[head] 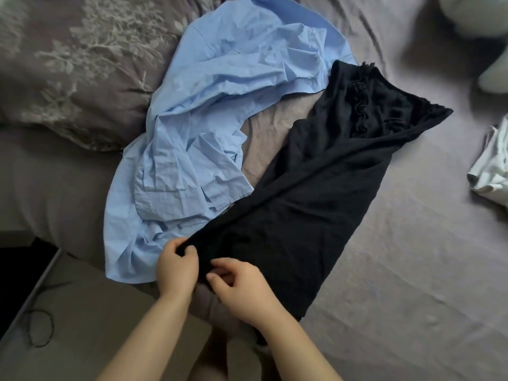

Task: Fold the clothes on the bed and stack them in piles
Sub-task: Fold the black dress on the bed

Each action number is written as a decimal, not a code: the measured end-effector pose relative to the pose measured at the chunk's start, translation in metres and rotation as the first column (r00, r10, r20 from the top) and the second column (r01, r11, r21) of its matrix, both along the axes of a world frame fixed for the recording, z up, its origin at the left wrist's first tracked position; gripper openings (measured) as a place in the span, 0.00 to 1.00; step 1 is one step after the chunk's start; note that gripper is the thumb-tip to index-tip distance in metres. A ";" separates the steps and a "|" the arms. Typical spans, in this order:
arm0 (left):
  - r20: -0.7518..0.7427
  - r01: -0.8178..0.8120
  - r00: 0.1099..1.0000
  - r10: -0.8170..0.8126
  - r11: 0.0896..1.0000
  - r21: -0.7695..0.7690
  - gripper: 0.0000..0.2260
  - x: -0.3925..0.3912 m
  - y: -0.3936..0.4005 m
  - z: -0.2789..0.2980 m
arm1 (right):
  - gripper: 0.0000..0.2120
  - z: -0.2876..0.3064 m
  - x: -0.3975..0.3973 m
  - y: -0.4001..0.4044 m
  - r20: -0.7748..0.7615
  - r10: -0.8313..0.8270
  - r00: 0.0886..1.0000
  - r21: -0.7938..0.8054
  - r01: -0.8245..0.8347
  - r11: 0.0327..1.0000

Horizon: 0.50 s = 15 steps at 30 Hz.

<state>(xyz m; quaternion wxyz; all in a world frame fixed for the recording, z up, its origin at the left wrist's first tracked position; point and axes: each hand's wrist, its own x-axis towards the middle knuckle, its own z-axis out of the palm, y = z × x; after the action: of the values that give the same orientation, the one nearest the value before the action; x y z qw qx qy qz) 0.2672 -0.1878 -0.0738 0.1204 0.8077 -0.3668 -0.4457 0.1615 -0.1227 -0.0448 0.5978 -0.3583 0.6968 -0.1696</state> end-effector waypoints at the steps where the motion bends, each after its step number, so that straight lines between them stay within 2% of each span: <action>1: 0.032 0.018 0.999 -0.018 1.000 -0.024 0.08 0.001 -0.001 -0.004 | 0.17 -0.005 -0.005 0.003 -0.143 -0.031 0.989 -0.089 0.019 0.996; 3: 0.127 0.133 0.985 -0.118 0.984 -0.116 0.10 -0.006 0.004 -0.004 | 0.17 -0.018 -0.021 0.010 -0.427 -0.203 0.881 -0.267 0.092 0.959; 4: 0.215 0.222 0.960 -0.181 0.958 -0.182 0.12 -0.012 0.008 -0.003 | 0.19 -0.028 -0.030 0.013 -0.535 -0.250 0.807 -0.291 0.102 0.951; 5: 0.313 0.316 0.921 -0.234 0.916 -0.246 0.14 -0.020 0.012 -0.002 | 0.22 -0.035 -0.039 0.015 -0.609 -0.222 0.762 -0.251 0.081 0.965; 7: 0.447 0.506 0.831 -0.331 0.785 -0.358 0.16 -0.038 0.017 -0.002 | 0.27 -0.049 -0.058 0.018 -0.611 -0.005 0.792 -0.036 -0.021 0.999; 9: 0.475 0.683 0.727 -0.496 0.599 -0.419 0.13 -0.057 0.016 -0.005 | 0.30 -0.056 -0.073 0.019 -0.574 0.230 0.786 0.130 -0.190 0.973; 10: 0.423 0.739 0.673 -0.607 0.534 -0.410 0.11 -0.069 0.014 -0.006 | 0.30 -0.057 -0.078 0.019 -0.574 0.294 0.764 0.151 -0.254 0.955; 12: 0.227 0.811 0.567 -0.792 0.488 -0.322 0.09 -0.095 0.001 -0.005 | 0.30 -0.056 -0.085 0.017 -0.549 0.358 0.755 0.162 -0.324 0.932; 14: 0.061 0.858 0.498 -0.865 0.482 -0.178 0.09 -0.123 -0.019 -0.010 | 0.24 -0.051 -0.105 0.007 -0.473 0.325 0.819 0.109 -0.312 0.944; 15: -0.002 0.872 0.485 -0.874 0.484 -0.076 0.11 -0.137 -0.031 -0.012 | 0.20 -0.048 -0.121 0.000 -0.423 0.232 0.876 0.056 -0.230 0.972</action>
<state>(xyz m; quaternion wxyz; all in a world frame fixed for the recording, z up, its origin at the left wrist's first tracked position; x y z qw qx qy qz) 0.1304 -0.2187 -0.0862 -0.0888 0.4968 -0.7371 -0.4494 0.0405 -0.1231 -0.0927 0.4476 -0.4658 0.7632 -0.0132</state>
